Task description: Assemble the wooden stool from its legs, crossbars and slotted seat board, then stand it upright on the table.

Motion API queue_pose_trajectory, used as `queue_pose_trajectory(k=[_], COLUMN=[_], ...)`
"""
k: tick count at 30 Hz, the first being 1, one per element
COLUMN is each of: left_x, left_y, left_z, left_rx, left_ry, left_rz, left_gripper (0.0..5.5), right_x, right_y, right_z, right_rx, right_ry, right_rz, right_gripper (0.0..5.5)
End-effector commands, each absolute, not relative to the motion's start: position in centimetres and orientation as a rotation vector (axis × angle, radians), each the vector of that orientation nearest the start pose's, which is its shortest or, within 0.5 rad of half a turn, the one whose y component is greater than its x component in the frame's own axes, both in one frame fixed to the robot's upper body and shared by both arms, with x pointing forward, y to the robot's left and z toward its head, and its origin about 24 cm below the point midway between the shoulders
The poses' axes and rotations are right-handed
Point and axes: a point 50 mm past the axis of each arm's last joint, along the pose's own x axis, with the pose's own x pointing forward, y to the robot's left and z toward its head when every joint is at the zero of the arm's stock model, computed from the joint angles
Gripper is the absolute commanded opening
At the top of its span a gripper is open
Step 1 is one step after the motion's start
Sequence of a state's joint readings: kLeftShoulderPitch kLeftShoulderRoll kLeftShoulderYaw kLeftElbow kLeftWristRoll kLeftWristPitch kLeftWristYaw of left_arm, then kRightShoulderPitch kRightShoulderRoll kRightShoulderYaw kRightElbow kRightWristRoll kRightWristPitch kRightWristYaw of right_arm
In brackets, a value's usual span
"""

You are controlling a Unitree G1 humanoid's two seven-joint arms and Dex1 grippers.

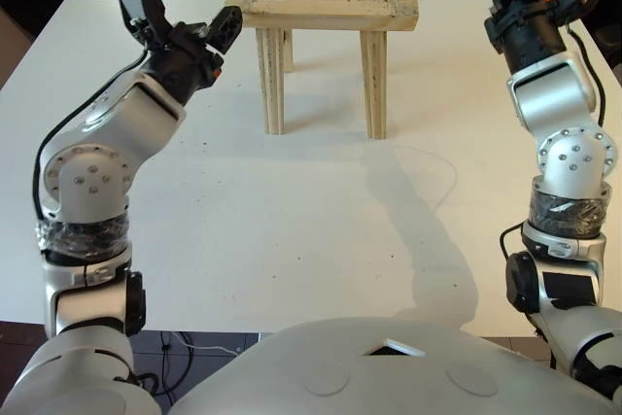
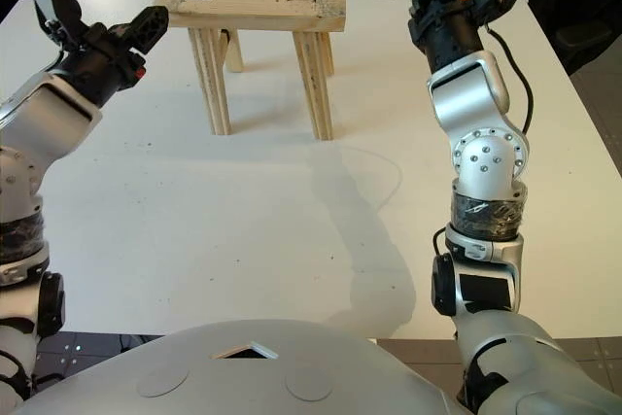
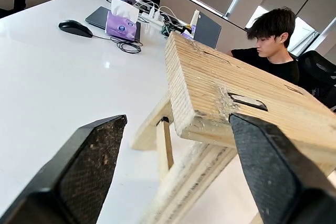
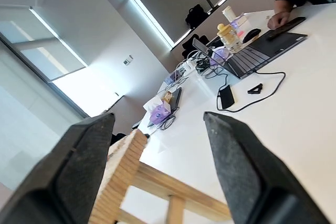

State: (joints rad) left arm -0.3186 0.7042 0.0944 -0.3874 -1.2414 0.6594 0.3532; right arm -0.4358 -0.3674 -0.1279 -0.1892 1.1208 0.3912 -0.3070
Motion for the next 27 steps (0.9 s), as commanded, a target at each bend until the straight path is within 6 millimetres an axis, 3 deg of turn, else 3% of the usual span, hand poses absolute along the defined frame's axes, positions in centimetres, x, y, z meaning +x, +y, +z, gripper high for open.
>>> queue_pose_trajectory(k=[1, 3, 5, 8, 12, 19, 27], left_x=[24.5, 23.8, 23.3, 22.5, 21.4, 21.6, 21.2], left_y=[20.8, 20.8, 20.4, 19.8, 19.5, 18.9, 20.8], left_z=[10.3, 8.1, 7.0, 6.3, 4.5, 3.5, 1.6], left_rx=[0.209, 0.243, 0.196, 0.096, 0.107, 0.072, 0.140], left_ry=[0.326, 0.304, 0.256, 0.174, 0.100, -0.010, 0.006], left_rz=[-0.217, -0.213, -0.209, -0.216, -0.219, -0.088, 0.068], left_gripper=[3.57, 3.57, 3.57, 3.57, 3.57, 3.57, 3.57], right_x=[29.1, 28.2, 27.2, 25.9, 24.6, 24.3, 24.5], right_y=[-19.7, -19.8, -19.7, -19.1, -18.5, -17.7, -17.9], right_z=[12.3, 8.5, 5.8, 3.3, 0.5, 0.1, 0.3], right_rx=[0.353, 0.277, 0.217, 0.089, 0.002, -0.019, -0.083], right_ry=[-0.012, 0.054, 0.106, 0.123, 0.136, 0.069, 0.026], right_rz=[0.079, 0.055, 0.048, 0.078, 0.105, 0.101, 0.085], right_gripper=[3.12, 3.12, 3.12, 3.12, 3.12, 3.12, 3.12])
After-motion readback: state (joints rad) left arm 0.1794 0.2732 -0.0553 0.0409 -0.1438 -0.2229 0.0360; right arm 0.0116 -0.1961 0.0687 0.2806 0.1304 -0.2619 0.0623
